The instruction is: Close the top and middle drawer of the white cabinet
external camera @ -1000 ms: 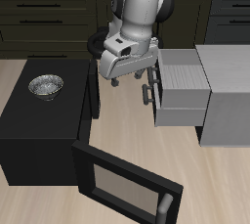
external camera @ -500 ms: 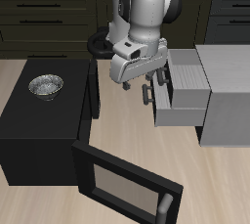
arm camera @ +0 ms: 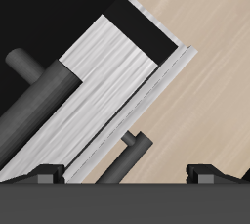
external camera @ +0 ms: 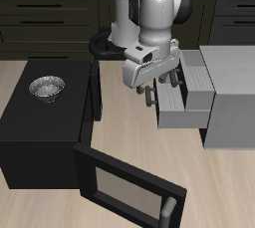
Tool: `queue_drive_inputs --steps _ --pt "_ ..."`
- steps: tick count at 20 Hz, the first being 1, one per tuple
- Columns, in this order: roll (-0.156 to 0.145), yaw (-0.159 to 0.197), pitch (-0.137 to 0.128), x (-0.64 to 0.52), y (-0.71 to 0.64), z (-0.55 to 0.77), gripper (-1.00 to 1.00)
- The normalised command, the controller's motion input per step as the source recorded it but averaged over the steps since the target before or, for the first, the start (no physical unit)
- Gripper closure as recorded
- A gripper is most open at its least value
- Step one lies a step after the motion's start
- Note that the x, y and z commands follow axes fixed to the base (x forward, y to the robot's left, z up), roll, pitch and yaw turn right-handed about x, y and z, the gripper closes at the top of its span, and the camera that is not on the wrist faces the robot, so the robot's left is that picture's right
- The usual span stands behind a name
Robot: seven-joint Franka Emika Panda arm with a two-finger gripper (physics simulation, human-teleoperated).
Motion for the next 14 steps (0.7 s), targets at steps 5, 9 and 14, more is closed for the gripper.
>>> queue_drive_inputs --steps 5,9,14 --pt "0.037 0.002 0.002 -0.03 0.18 -0.07 -1.0" --pt "0.037 -0.004 -0.009 0.0 0.22 -0.07 -1.0" --pt "0.028 0.003 -0.01 0.01 0.16 -0.09 -1.0"
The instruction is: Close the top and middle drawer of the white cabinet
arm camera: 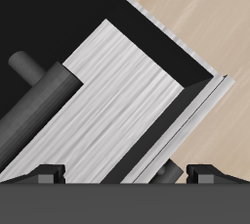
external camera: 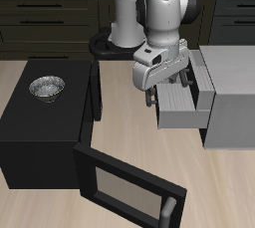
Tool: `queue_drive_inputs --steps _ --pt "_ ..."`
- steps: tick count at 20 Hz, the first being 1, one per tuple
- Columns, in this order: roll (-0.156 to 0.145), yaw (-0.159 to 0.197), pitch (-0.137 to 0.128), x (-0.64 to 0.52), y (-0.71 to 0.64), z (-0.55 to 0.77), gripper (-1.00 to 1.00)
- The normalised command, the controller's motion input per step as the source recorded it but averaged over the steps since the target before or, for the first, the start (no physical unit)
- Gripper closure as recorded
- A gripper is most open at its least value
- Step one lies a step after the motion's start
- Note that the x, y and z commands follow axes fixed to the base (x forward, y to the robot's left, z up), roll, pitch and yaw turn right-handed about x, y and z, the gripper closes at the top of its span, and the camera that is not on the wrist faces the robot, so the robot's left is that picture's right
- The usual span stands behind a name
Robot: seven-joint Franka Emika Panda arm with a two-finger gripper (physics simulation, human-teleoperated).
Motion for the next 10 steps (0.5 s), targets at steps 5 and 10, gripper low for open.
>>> queue_drive_inputs --steps 5,10 --pt "0.036 -0.003 -0.019 -0.04 0.21 -0.04 -1.0" --pt "0.037 -0.004 0.001 -0.06 0.21 -0.07 -1.0"
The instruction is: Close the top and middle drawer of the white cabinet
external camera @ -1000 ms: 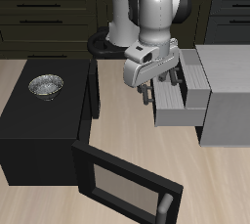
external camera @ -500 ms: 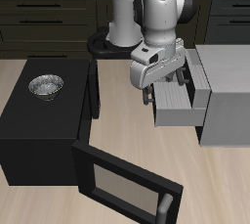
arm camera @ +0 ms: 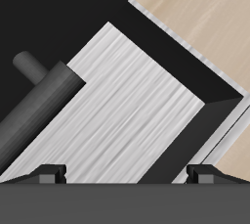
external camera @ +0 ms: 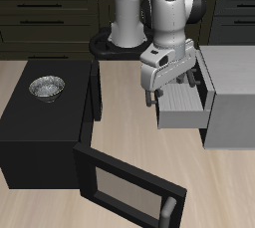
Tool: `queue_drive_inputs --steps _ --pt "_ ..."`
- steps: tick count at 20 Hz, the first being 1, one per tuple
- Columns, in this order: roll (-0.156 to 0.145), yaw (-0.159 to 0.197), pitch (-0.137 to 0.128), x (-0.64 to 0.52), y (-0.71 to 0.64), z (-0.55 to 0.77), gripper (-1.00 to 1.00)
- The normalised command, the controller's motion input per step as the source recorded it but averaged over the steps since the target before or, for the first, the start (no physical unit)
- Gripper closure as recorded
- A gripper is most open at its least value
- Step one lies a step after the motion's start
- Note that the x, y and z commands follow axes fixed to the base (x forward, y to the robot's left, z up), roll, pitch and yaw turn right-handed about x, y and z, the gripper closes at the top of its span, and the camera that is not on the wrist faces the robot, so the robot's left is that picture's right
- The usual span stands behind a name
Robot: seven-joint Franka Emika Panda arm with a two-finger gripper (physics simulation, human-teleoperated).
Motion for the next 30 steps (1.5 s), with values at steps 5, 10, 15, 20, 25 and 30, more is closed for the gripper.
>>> queue_drive_inputs --steps 5,10,15,20,25,30 --pt "0.036 0.0 -0.011 -0.02 0.18 -0.04 -1.0" --pt "0.022 0.003 -0.011 -0.03 0.17 -0.01 -1.0" --pt "0.014 -0.01 -0.01 -0.01 0.05 0.04 -1.0" --pt "0.008 -0.008 -0.007 0.04 -0.02 0.03 -1.0" --pt "-0.021 -0.013 0.022 0.04 -0.09 0.01 -1.0" --pt "-0.028 -0.06 0.017 -0.05 -0.25 0.11 -1.0"
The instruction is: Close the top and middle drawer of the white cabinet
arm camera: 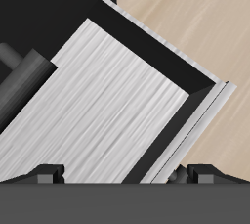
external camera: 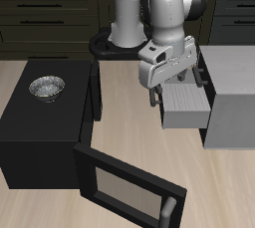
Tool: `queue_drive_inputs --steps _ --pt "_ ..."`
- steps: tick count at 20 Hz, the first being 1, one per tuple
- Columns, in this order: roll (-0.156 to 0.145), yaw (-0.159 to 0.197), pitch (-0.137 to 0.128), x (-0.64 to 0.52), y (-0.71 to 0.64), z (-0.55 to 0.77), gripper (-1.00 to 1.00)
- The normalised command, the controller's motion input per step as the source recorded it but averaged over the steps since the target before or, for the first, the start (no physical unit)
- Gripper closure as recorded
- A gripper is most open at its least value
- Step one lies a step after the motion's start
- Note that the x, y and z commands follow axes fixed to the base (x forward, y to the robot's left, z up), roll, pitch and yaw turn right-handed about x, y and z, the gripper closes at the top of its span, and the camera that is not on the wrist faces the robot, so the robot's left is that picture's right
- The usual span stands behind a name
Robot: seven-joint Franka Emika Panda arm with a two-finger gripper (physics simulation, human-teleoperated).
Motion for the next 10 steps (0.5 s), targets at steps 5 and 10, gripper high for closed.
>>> queue_drive_inputs --steps 5,10 --pt "-0.051 -0.017 -0.033 -0.05 -0.38 0.25 -1.0" --pt "-0.059 -0.028 0.025 -0.01 -0.44 0.04 -1.0"
